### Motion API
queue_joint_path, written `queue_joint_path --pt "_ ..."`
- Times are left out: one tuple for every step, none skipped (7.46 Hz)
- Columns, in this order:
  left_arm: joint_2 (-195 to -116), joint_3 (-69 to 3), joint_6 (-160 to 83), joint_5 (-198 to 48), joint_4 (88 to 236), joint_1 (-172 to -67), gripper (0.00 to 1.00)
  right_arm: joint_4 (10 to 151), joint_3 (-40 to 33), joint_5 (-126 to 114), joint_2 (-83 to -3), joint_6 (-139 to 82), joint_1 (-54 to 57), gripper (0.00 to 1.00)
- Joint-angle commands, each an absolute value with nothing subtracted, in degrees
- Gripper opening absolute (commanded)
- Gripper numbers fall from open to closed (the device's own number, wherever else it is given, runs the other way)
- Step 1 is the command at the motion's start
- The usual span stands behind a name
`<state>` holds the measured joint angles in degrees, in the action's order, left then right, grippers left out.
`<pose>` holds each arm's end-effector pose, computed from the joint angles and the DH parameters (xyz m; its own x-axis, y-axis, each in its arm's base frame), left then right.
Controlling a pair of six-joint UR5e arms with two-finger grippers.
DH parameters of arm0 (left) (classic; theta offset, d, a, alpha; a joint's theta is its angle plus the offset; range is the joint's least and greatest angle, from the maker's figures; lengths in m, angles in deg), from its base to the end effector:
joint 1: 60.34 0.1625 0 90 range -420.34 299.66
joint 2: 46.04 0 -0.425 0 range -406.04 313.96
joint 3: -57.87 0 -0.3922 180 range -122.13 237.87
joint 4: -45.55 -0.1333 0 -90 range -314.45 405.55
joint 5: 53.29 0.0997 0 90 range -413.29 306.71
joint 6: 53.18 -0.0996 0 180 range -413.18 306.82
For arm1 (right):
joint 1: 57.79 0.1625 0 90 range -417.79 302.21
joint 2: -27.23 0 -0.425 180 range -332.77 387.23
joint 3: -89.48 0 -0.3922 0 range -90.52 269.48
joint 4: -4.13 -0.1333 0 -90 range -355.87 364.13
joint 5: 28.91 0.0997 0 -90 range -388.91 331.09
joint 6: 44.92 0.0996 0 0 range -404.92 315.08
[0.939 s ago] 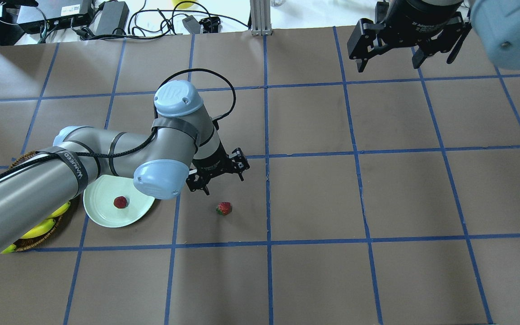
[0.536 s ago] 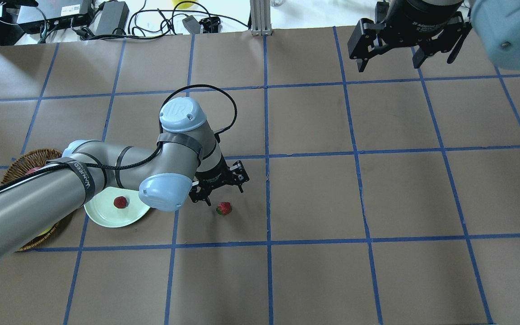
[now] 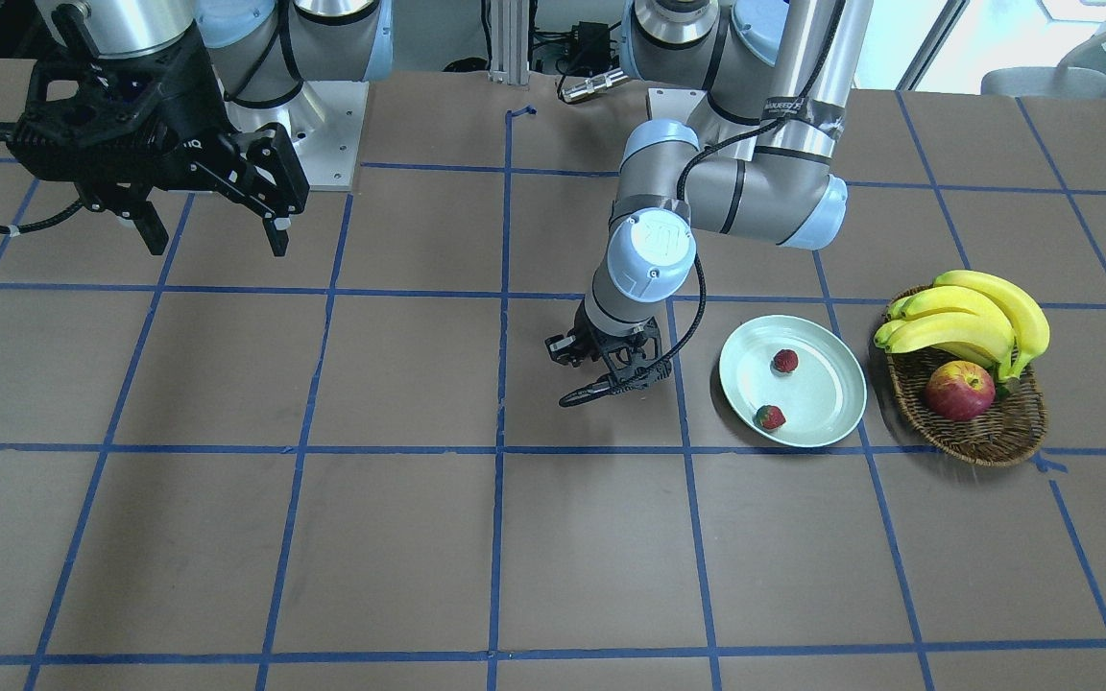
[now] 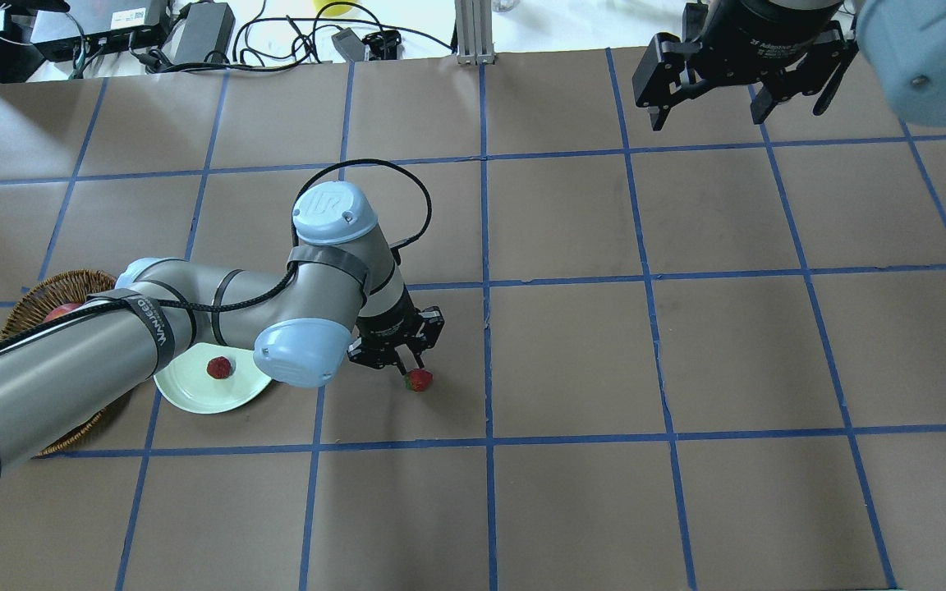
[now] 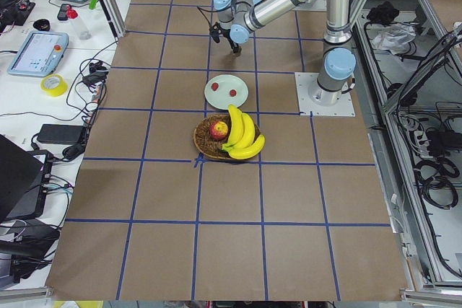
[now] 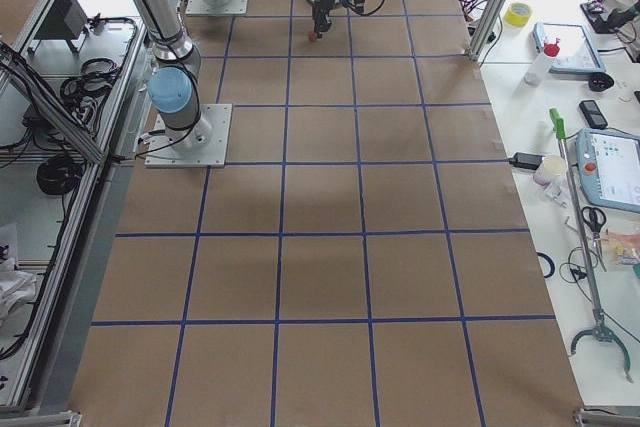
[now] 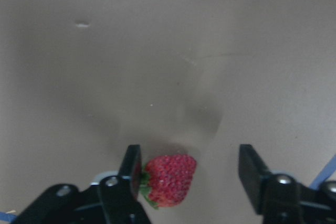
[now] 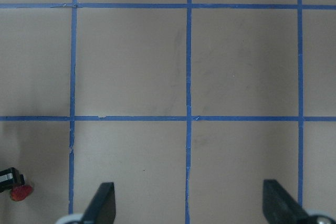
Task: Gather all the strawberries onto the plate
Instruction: 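Reach the left gripper to the last strawberry on the table and grasp it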
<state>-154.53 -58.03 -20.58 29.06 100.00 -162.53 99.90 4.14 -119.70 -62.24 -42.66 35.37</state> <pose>-0.2485 -0.4562 0.1783 -0.9322 -0.3609 0.0280 -0.3485 0.9157 0.2003 0.1599 -0.5024 0.5348 -0.9999 -0.0139 0.0068 -0.0149 0.9849 -0.1723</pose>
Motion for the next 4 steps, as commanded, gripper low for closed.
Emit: queue_joint_path --pt "-152.93 -57.27 -21.27 29.94 99.87 -162.04 0.00 99.93 4.13 -119.70 -62.24 -42.63 35.28 1.00" --pt "-152.66 -55.26 -21.71 33.68 100.48 -161.77 0.00 99.93 4.13 -119.70 -62.24 -42.63 35.28 1.00" --pt "-152.74 -52.46 -21.80 34.16 104.66 -161.59 0.00 100.02 4.13 -119.70 -62.24 -42.63 35.28 1.00" --pt "-152.74 -51.65 -20.76 33.81 107.14 -161.94 0.49 99.93 4.13 -119.70 -62.24 -42.63 35.28 1.00"
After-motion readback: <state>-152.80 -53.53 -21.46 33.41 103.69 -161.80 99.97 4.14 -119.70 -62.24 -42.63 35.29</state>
